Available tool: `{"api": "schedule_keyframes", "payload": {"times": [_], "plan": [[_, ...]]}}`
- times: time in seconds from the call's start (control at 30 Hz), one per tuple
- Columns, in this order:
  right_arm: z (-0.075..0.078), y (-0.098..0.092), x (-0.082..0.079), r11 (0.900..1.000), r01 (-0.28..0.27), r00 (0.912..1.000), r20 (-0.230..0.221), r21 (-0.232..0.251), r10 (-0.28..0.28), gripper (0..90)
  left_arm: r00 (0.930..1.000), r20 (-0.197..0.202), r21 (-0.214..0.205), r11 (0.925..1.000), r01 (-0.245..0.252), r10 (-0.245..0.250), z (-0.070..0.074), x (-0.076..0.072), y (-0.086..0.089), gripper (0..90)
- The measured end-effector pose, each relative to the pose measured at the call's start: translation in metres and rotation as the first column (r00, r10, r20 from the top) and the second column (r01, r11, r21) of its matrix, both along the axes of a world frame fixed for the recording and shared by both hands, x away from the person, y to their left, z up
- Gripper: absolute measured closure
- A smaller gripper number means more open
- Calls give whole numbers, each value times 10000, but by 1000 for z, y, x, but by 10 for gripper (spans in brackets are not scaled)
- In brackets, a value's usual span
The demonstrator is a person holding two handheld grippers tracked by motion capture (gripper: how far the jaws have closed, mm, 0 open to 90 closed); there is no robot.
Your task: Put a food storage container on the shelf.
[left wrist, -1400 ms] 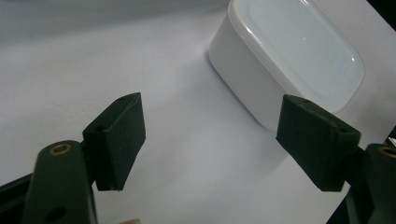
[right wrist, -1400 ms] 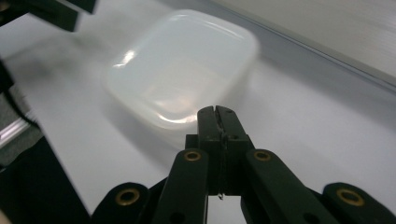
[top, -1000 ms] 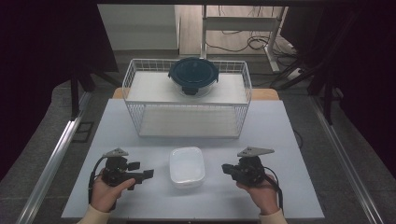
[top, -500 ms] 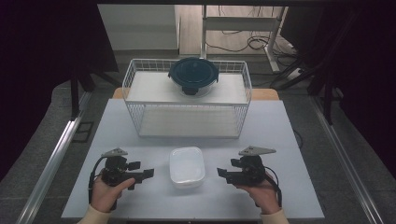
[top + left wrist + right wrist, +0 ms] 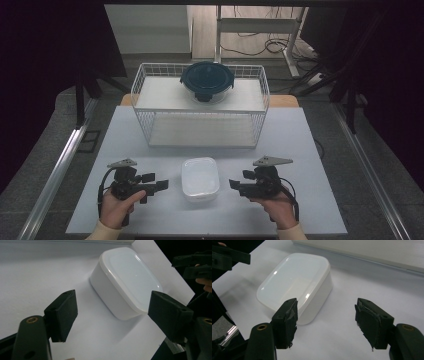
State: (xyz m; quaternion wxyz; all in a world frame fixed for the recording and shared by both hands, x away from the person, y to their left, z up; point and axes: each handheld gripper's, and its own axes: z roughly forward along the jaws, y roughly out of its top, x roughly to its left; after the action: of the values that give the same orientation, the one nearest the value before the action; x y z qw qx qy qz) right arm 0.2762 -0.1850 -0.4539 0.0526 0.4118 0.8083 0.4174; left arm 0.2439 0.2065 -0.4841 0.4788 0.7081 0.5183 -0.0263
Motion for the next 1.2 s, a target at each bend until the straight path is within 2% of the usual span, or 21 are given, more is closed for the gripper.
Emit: {"api": "schedule_keyframes", "payload": {"times": [0.1,0.27,0.5,0.77,0.9,1.1,1.2], "plan": [[1,2,0,10000,-8,10000,-31,43,8,350,10000,-50,-234,9997,-17,16,0,0,-3,237],[3,5,1,9990,-55,9999,-155,444,61,371,10000,-66,-473,9989,36,-39,-1,1,-9,254],[-1,12,8,9956,-133,9979,-621,932,192,431,9987,-489,-922,9957,90,-135,-8,8,-20,296],[-12,28,21,9930,-254,9882,-1475,1150,423,479,9944,-1057,-1566,9876,-81,-87,-18,20,-26,350],[-18,32,28,9938,-196,9834,-1774,1096,389,495,9914,-1306,-1993,9796,-245,-18,-24,27,-25,369],[-29,35,41,9901,103,9724,-2323,1401,228,511,9880,-1537,-2176,9758,-213,-127,-31,33,-27,413],[-33,38,45,9900,51,9675,-2509,1411,308,525,9848,-1726,-2257,9740,-195,-203,-34,34,-30,442]]}}
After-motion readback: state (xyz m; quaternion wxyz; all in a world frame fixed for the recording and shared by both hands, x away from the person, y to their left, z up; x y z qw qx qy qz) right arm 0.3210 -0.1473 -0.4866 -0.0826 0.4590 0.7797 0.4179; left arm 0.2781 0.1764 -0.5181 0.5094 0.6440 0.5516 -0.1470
